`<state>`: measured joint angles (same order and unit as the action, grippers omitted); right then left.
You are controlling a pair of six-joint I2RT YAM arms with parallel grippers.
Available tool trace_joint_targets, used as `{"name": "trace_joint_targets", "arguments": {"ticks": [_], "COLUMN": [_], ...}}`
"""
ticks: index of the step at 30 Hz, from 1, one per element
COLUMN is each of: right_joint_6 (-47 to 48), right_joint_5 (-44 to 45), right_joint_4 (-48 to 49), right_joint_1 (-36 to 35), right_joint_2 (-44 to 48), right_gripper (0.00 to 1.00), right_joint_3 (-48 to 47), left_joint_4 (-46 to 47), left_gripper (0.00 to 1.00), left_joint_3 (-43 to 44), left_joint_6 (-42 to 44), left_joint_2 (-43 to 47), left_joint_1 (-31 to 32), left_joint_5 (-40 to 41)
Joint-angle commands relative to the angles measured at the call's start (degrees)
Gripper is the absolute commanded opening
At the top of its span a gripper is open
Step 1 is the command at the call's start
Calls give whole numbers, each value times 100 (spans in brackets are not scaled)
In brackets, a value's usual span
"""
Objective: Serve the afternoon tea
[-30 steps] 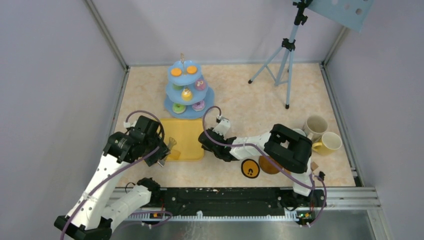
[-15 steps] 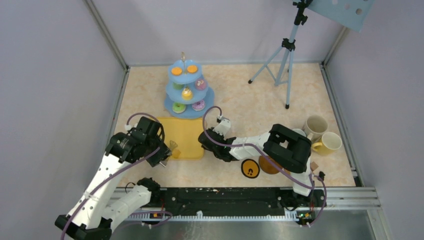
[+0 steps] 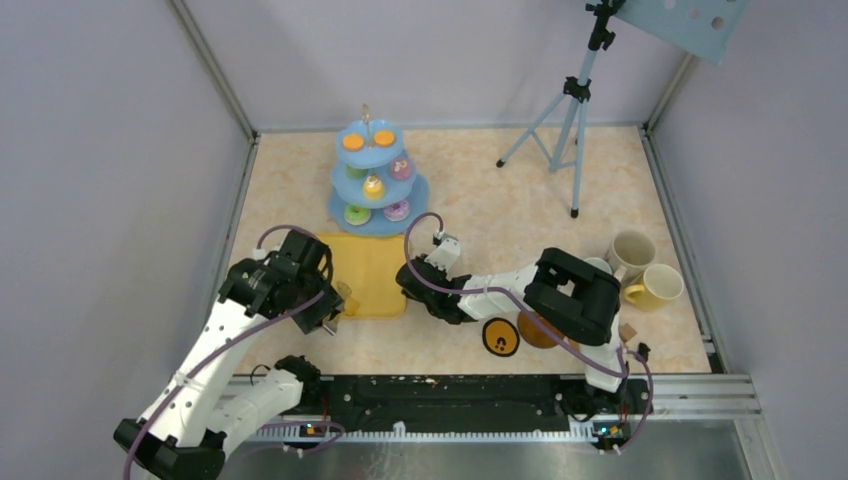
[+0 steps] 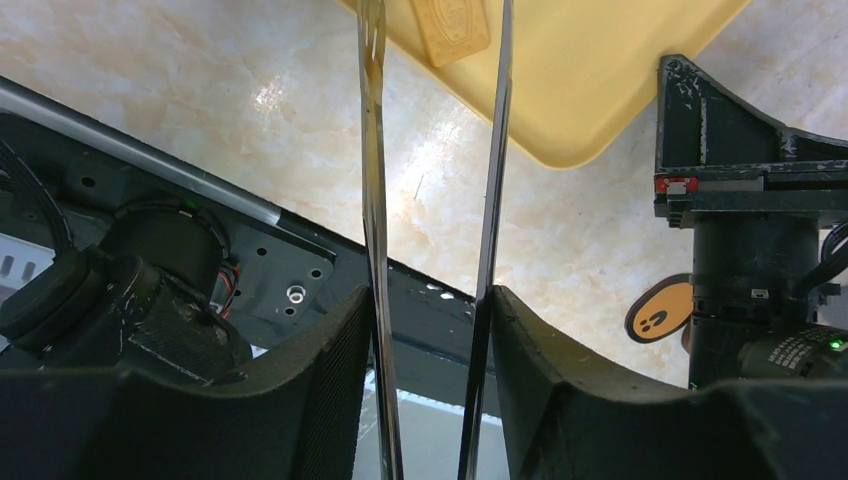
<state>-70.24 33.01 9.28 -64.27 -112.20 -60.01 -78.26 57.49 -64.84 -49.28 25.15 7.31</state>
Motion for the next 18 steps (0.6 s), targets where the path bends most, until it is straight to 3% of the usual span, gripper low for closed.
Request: {"name": "trace_joint_targets", "arguments": {"ticks": [1, 18], "right_joint_6": [-32, 5], "right_joint_5": [0, -11], "right_joint_4": [-9, 12], "right_joint_1": [29, 47], "right_joint_2": [-261, -293], "right_gripper": [0, 0], "right_joint_3": [-38, -64], "left_joint_4": [184, 363], "left_gripper": [52, 48], "left_joint_3": [36, 104], "left_joint_6": [220, 530], "left_joint_2": [-259, -1117], "left_joint_1": [-5, -1], "left_joint_5": [-30, -690]}}
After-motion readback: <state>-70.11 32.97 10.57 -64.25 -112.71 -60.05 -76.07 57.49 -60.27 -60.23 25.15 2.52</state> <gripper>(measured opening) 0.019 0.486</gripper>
